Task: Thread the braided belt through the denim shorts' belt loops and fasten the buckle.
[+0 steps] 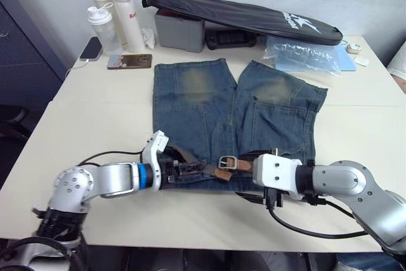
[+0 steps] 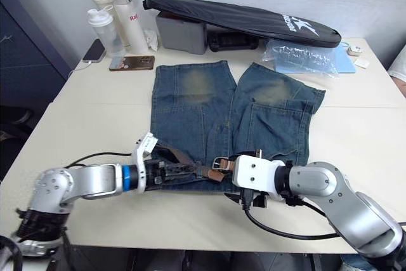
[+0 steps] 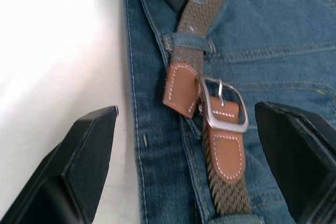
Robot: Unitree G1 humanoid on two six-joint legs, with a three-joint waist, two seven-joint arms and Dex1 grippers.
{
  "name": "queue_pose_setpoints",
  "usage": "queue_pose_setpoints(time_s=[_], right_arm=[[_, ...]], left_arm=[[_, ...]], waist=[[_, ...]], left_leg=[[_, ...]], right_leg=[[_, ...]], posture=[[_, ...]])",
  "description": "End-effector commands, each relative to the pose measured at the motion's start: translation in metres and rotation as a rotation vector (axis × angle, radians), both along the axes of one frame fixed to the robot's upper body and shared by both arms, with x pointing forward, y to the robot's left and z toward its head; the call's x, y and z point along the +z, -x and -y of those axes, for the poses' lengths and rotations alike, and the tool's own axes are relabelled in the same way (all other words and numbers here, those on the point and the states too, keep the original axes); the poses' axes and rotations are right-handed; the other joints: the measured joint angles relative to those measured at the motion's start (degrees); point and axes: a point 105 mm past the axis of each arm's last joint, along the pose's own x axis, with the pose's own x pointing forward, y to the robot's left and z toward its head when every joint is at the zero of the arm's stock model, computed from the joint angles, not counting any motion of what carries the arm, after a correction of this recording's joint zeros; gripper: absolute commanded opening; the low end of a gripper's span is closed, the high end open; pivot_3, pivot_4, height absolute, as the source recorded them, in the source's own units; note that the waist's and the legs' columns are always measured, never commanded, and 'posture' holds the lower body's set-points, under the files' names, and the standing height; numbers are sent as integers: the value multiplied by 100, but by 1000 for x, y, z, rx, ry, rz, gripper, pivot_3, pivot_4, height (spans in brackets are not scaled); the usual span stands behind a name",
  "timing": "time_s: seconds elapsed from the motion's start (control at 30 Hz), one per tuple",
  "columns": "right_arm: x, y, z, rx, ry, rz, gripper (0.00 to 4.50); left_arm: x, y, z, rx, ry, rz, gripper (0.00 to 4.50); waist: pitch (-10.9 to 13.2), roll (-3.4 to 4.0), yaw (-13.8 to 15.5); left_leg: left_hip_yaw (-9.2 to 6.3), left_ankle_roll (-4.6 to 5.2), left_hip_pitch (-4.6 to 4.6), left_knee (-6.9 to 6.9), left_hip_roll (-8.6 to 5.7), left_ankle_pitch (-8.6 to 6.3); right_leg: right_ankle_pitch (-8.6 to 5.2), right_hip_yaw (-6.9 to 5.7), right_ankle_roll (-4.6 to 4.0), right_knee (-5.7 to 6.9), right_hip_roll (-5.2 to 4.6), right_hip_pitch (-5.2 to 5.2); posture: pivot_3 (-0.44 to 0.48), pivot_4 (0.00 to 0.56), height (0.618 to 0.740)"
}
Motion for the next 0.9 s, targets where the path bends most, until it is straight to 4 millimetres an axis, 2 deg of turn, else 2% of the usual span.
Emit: queue_pose_setpoints(time_s=[0.03,0.1,0.17,0.27,0.37,0.4,0.53,0.7,0.9], right_arm=[[10,0,-4,56,-15,39,4445],[10,-2,-5,64,-12,44,4445],[9,-6,-7,70,-5,58,4445],[4,-12,-10,86,32,110,4445],[-2,-14,-19,133,80,201,3650],[-3,-14,-21,142,82,214,3257],[-10,-13,-26,161,89,292,1272],[-14,-12,-30,192,90,356,1272],[-20,-3,-29,218,82,342,1272]], left_arm=[[26,29,-37,-168,-52,66,4431],[42,38,-40,-253,-37,114,4431],[68,45,-42,-368,-47,225,4431],[89,41,-51,-428,-131,345,4431],[97,41,-62,-484,-201,365,4500],[99,43,-65,-513,-218,373,4500],[105,47,-74,-625,-302,410,4500],[104,34,-82,-662,-367,449,4500],[100,28,-82,-701,-384,452,4500]], waist=[[1,2,-36],[3,1,-90],[10,-9,-86],[15,-17,-79],[6,7,-94],[9,3,-103],[14,-10,-107],[13,-7,-76],[17,-20,-93]], left_leg=[[-2,-2,2,-2,4,0],[-3,-4,4,-12,9,2],[-3,2,5,-22,14,6],[-7,6,0,-34,6,12],[13,13,5,-56,-8,17],[18,15,8,-60,-10,18],[26,3,-2,-78,-2,15],[24,-2,-5,-79,-3,13],[30,8,-5,-75,9,18]], right_leg=[[-2,0,-4,1,2,0],[-9,-1,-16,2,-2,-4],[-15,-2,-29,1,-20,-6],[-38,-9,-72,-10,-29,-11],[-45,-5,-85,-22,-42,-12],[-43,-2,-81,-21,-45,-14],[-32,-5,-61,3,-36,-55],[-33,-5,-62,13,-25,-64],[-32,3,-61,25,-29,-61]], posture=[[0,150,740],[0,150,740],[0,150,740],[0,150,740],[0,150,740],[0,150,740],[0,150,740],[0,150,740],[0,150,740]])
